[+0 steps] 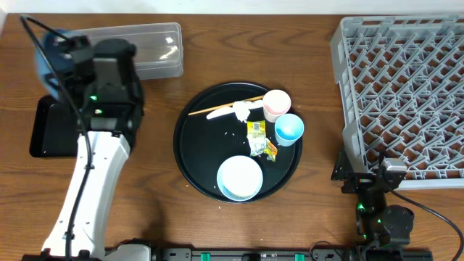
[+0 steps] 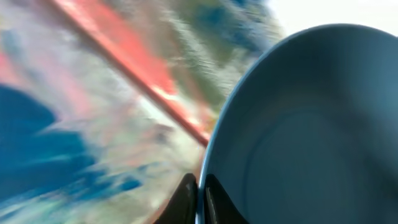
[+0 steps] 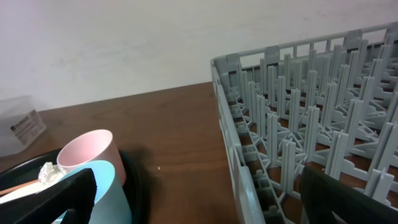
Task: Sort waste into correct bins and load items into the dishwasher rack
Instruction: 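Carry the blue plate back over the round tray with the left gripper, then reach the right gripper to the blue plate rim and grasp it, then release the plate from the left gripper and lift it right, then carry the blue plate with the right gripper into the dishwasher rack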
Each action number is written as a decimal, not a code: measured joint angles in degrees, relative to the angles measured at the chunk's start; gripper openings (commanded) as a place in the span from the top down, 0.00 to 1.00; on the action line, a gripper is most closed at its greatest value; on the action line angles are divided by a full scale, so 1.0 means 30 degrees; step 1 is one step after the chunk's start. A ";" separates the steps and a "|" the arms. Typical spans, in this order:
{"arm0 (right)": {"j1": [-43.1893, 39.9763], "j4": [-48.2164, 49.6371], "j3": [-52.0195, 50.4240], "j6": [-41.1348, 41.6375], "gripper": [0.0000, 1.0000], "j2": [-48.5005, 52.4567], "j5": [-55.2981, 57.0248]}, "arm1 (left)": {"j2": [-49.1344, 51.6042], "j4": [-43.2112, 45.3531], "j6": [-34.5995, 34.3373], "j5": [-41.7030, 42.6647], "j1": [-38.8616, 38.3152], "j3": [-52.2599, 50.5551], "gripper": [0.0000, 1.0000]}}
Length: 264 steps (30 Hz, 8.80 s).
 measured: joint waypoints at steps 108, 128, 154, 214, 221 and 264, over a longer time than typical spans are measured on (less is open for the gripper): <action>0.6149 -1.8047 2.7671 0.5610 0.01 2.8735 -0.4342 | -0.1450 -0.8845 -0.8990 2.2127 -0.4940 0.0313 0.94; 0.8313 -1.8345 2.8028 0.5209 0.34 3.1226 -0.4240 | -0.1450 -0.8677 -0.9697 2.4035 -0.4940 0.0313 0.94; 0.8444 -1.8338 2.8028 0.5078 0.99 3.1554 -0.3993 | -0.1450 -0.8510 -0.9697 2.4596 -0.4991 0.0313 0.85; -0.3439 -0.3060 3.4527 -1.0091 0.99 3.6844 2.5208 | -0.0102 -1.1701 -1.0338 2.1995 -0.2288 0.0328 0.02; -0.4466 -0.0073 3.4527 -1.4586 0.99 3.8891 2.6308 | 0.1093 -1.1672 -1.0338 2.1995 -0.2288 0.0321 0.02; -0.0860 0.0947 3.0913 -1.3930 0.09 3.9168 2.6542 | 0.2244 -1.0397 -1.1271 2.2010 -0.2288 0.0321 0.02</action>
